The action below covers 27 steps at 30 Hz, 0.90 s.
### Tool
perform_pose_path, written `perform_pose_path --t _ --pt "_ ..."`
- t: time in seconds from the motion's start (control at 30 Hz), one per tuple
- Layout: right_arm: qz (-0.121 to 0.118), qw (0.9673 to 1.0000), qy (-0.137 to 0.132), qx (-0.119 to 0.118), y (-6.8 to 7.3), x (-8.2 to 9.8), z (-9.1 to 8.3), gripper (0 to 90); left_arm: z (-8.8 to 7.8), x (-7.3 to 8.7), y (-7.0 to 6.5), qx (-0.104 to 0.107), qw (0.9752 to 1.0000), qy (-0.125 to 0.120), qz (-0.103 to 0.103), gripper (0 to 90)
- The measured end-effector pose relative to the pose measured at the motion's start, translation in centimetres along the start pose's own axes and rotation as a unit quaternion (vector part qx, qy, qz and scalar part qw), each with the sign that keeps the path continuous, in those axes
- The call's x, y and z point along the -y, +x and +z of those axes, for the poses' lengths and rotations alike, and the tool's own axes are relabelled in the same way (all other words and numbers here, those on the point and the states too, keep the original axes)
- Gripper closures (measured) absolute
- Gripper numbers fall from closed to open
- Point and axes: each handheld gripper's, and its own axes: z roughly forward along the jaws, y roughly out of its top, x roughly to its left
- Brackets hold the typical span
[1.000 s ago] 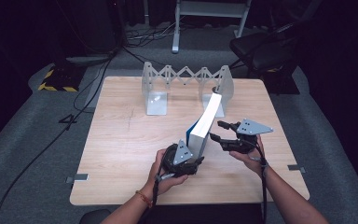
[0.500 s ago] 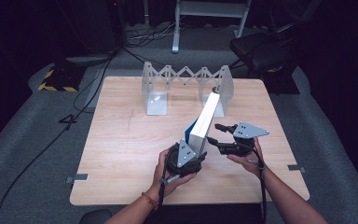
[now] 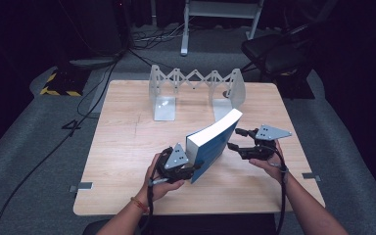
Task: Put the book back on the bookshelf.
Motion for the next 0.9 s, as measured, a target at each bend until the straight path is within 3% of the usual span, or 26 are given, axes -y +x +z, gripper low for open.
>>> perform_pose_path --t 0.03,0.13,0.33,0.43,0.63,0.73,0.9 --pt "0.0 0.9999 0.001 -0.012 0.0 0.0 0.0 30.1 -0.3 0.1 0.4 0.014 0.9999 0.003 0.008 59.2" --pt "-0.012 0.9992 0.003 -0.039 0.2 0.0 0.0 29.3 -1.1 0.5 1.3 0.045 0.999 0.006 0.002 59.2" --pt "-0.022 0.9952 0.005 -0.095 0.7 -0.5 1.6 29.5 -1.8 0.9 2.4 0.065 0.9979 0.005 0.002 59.2" --pt "-0.047 0.9913 0.025 -0.12 1.3 -0.5 2.5 31.1 -1.8 0.9 2.4 0.072 0.9973 0.005 0.006 58.7" --pt "-0.042 0.9894 0.027 -0.136 1.0 -0.3 2.7 35.1 -1.9 1.2 2.3 0.058 0.9983 0.006 0.004 55.9" --pt "-0.058 0.9882 0.037 -0.136 0.9 -0.4 2.4 40.8 -2.2 1.7 2.4 0.029 0.9995 0.015 0.002 47.6" --pt "-0.061 0.9861 0.035 -0.15 0.8 -0.2 1.7 48.1 -2.6 2.2 2.4 0.018 0.9996 0.022 0.004 48.8"
